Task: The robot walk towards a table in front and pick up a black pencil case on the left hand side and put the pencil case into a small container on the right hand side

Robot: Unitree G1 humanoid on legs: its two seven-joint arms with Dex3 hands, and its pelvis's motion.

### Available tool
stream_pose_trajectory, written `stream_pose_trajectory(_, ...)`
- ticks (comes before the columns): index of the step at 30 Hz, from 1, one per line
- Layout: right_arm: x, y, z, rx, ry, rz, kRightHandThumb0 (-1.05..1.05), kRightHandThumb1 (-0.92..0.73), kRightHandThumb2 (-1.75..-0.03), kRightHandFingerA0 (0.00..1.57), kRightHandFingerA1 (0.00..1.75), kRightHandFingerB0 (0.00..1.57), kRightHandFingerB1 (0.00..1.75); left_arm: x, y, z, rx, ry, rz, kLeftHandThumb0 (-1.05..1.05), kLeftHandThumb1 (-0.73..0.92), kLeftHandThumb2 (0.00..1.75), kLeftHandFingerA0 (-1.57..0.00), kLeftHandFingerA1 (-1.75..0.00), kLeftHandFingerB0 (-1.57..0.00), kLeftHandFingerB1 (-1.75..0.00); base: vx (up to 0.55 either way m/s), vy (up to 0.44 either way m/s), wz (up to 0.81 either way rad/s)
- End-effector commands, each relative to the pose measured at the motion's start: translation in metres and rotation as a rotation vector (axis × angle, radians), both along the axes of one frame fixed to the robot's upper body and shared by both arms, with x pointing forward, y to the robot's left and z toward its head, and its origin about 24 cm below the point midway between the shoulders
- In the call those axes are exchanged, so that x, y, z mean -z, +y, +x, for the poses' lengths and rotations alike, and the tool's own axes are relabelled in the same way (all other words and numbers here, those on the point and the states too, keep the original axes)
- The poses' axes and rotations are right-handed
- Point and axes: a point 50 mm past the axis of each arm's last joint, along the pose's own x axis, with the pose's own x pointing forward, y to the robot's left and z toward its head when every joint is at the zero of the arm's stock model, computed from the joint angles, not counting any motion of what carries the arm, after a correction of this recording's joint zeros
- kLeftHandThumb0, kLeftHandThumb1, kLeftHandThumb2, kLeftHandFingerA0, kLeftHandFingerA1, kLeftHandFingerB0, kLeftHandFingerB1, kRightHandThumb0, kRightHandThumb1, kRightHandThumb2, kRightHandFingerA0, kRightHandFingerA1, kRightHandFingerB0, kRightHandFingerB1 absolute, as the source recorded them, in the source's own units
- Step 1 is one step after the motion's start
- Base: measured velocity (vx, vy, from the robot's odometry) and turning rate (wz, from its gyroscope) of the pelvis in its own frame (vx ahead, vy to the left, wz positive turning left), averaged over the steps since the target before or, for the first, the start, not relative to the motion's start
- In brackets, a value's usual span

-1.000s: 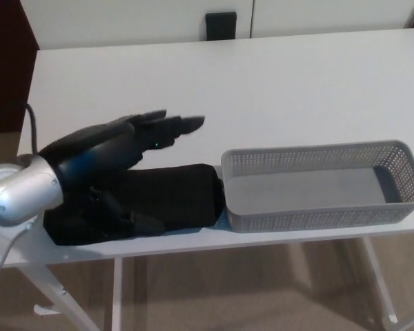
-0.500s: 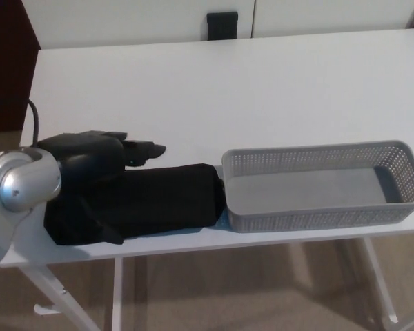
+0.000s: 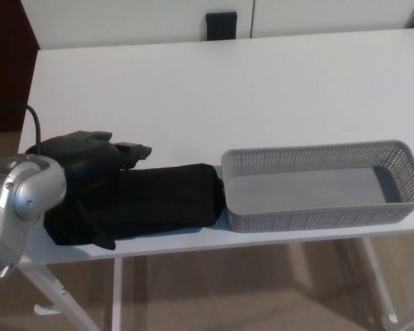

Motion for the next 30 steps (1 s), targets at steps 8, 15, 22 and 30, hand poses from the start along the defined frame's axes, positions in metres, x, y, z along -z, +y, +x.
stream_pose_trajectory(8, 0.002, -0.004, -0.01, 0.047, 0.011, 0.012, -0.18, -0.5, -0.54, 0.72, 0.53, 0.49, 0.44, 0.028, 0.004, 0.008, -0.053, 0.06, 0.067, -0.66, 0.38, 0.83, 0.0, 0.0, 0.0, -0.04, 0.0, 0.0, 0.0)
stream_pose_trajectory(15, 0.003, -0.003, -0.015, 0.053, 0.019, 0.02, -0.16, -0.5, -0.54, 0.69, 0.52, 0.49, 0.44, 0.046, 0.008, 0.012, -0.093, 0.097, 0.084, -0.65, 0.38, 0.82, 0.0, 0.0, 0.0, -0.04, 0.0, 0.0, 0.0)
stream_pose_trajectory(22, 0.005, -0.001, -0.016, 0.067, 0.025, 0.032, -0.17, -0.51, -0.54, 0.69, 0.53, 0.49, 0.44, 0.07, 0.01, 0.015, -0.127, 0.122, 0.106, -0.66, 0.39, 0.81, 0.0, 0.0, 0.0, -0.04, 0.0, 0.0, 0.0)
stream_pose_trajectory(30, 0.001, -0.003, -0.006, 0.06, -0.006, 0.012, -0.17, -0.5, -0.54, 0.71, 0.53, 0.51, 0.45, 0.095, 0.007, 0.015, -0.126, 0.129, 0.071, -0.48, 0.35, 0.73, -0.44, -0.58, 0.0, -0.18, 0.0, 0.0, 0.0)
